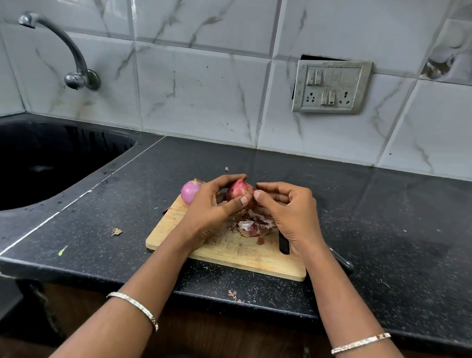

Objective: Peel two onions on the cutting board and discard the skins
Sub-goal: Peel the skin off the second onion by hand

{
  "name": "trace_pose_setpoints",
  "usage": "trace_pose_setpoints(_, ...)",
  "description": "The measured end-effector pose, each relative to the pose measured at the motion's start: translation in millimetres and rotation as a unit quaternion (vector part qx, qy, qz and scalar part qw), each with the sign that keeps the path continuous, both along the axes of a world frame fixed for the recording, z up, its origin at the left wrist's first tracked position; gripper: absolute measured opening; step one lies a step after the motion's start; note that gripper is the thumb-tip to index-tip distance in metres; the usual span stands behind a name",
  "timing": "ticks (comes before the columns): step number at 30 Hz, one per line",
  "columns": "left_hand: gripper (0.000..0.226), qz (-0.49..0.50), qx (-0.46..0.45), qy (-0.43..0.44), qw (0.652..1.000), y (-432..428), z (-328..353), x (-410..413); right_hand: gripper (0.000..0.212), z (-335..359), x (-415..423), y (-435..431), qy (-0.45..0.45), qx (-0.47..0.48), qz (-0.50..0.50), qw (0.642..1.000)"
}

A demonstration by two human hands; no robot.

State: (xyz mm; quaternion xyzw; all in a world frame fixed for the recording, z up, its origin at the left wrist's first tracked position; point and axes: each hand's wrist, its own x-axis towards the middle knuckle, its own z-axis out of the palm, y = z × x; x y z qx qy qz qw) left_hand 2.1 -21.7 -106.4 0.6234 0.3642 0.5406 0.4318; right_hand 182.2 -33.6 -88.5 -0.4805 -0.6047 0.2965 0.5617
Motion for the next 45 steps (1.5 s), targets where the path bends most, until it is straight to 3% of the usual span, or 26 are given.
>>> trace_pose_setpoints(2,0.059,0.004,0.001,-0.002,1.000,0.2,-0.3,0.1,0.023,1.6,-0.6,-2.0,-0.011,0.011,0.006,1.000)
trace_pose_setpoints(8,0.058,0.005,0.007,0.005,1.000,-2.0,0.7,0.0,0.009,1.1,0.0,-2.6,-0.031,0.041,-0.009,0.999)
trace_pose_setpoints(13,0.063,-0.018,-0.012,-0.005,1.000,-3.4,2.6,0.9,0.016,0.7,1.2,-0.4,0.001,0.007,0.001,1.000)
trace_pose_setpoints(18,0.073,-0.032,-0.023,0.002,0.999,-2.5,3.0,1.2,0.015,0.2,0.4,0.2,-0.029,0.006,0.004,1.000)
trace_pose_setpoints(34,0.064,-0.061,-0.060,-0.067,0.994,-4.2,4.3,-1.9,0.022,0.6,2.2,1.5,0.002,0.025,-0.036,0.999)
trace_pose_setpoints(45,0.064,-0.047,-0.048,-0.049,0.997,-7.5,7.6,-1.3,0.013,3.7,2.2,-3.8,-0.038,0.022,0.079,0.996)
